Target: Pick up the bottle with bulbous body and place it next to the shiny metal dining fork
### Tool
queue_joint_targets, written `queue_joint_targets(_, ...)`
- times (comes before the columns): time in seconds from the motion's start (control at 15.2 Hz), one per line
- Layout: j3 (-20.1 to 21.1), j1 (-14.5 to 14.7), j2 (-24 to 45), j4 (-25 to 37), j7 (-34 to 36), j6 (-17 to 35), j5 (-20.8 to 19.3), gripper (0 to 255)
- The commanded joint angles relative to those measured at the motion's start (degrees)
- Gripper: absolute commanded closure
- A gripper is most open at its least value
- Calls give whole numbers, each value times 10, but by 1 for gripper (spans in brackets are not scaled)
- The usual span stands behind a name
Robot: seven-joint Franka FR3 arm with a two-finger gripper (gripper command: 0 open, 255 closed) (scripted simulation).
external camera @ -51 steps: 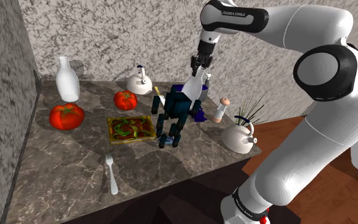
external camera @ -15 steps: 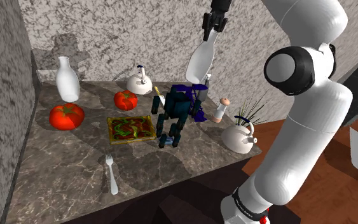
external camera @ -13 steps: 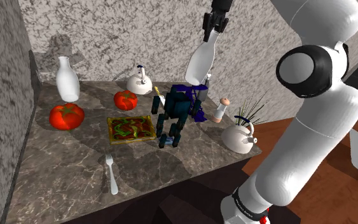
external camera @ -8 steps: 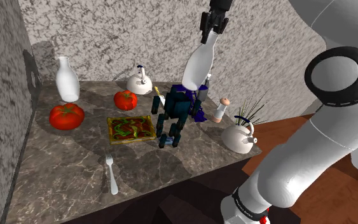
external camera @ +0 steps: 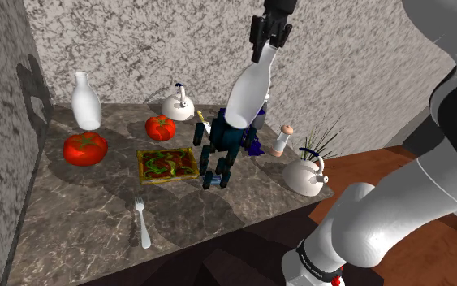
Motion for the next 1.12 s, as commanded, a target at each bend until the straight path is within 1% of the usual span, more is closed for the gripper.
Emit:
queue_joint_targets(0.0,19,10,-22,-21,31,-1,4,255)
queue_joint_targets(0.53,99,47,-78,-71,153,-6,37,255)
queue_joint_targets(1.06,99,47,-114,-172,150,59,39,255)
